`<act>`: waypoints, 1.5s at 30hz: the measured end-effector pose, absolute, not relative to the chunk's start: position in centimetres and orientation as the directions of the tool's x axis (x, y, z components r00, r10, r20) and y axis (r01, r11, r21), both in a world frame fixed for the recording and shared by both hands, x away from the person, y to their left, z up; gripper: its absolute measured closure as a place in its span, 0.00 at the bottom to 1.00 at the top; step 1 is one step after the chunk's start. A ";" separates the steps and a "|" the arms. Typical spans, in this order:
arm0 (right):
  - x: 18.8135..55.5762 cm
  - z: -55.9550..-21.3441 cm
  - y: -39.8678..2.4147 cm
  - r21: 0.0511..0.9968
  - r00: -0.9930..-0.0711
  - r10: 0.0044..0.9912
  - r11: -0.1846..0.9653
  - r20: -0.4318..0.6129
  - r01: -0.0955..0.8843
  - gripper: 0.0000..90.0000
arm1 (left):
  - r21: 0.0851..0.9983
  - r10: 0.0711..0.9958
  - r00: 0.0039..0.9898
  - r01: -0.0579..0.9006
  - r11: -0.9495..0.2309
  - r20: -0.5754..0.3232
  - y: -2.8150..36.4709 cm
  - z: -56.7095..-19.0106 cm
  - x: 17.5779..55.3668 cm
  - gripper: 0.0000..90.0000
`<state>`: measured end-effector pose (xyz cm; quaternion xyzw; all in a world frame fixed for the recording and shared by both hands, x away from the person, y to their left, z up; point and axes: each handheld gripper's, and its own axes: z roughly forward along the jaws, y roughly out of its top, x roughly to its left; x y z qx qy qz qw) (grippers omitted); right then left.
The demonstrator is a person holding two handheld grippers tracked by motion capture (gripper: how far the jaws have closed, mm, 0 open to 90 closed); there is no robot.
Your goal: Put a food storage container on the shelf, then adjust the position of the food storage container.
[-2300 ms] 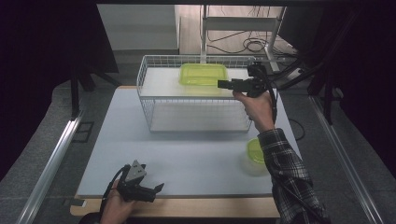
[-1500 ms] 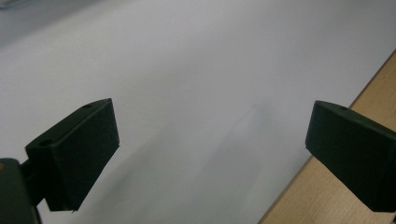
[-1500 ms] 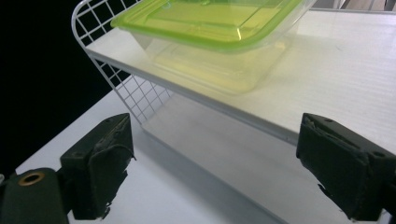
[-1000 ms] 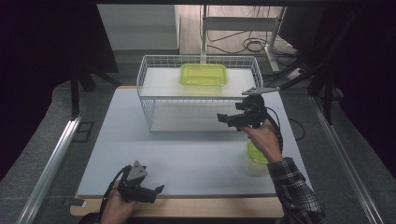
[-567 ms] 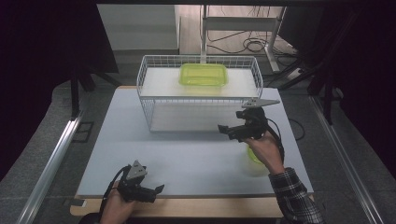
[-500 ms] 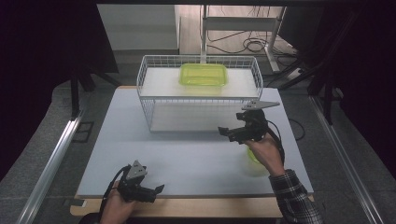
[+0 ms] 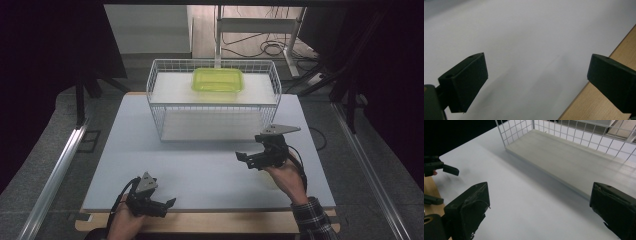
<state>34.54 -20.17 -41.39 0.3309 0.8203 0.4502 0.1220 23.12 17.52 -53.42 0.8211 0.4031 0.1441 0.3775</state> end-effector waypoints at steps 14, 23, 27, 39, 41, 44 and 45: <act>31.8 -44.2 -21.3 0.806 -0.739 0.666 0.383 0.097 0.451 0.04 | 0.740 0.763 0.645 0.532 -0.412 -0.039 17.4 -53.6 23.1 0.03; 30.2 -46.0 -21.7 0.803 -0.732 0.674 0.377 0.105 0.462 0.05 | 0.744 0.759 0.650 0.525 -0.414 -0.036 17.3 -53.7 23.1 0.03; 29.5 -46.9 -22.0 0.799 -0.728 0.679 0.384 0.095 0.462 0.06 | 0.743 0.756 0.654 0.519 -0.423 -0.026 17.2 -53.7 23.1 0.03; 29.4 -48.2 -22.5 0.775 -0.699 0.711 0.401 0.073 0.488 0.04 | 0.740 0.758 0.652 0.519 -0.427 -0.021 17.2 -53.8 23.1 0.03; 29.4 -48.0 -22.5 0.776 -0.693 0.717 0.394 0.076 0.492 0.03 | 0.740 0.758 0.652 0.520 -0.427 -0.021 17.2 -53.8 23.1 0.03; 29.5 -47.5 -22.6 0.767 -0.686 0.723 0.396 0.078 0.504 0.04 | 0.739 0.758 0.652 0.521 -0.427 -0.022 17.2 -53.8 23.0 0.03; 29.6 -47.3 -22.8 0.767 -0.679 0.731 0.394 0.072 0.506 0.05 | 0.739 0.758 0.652 0.521 -0.428 -0.021 17.2 -53.8 23.0 0.03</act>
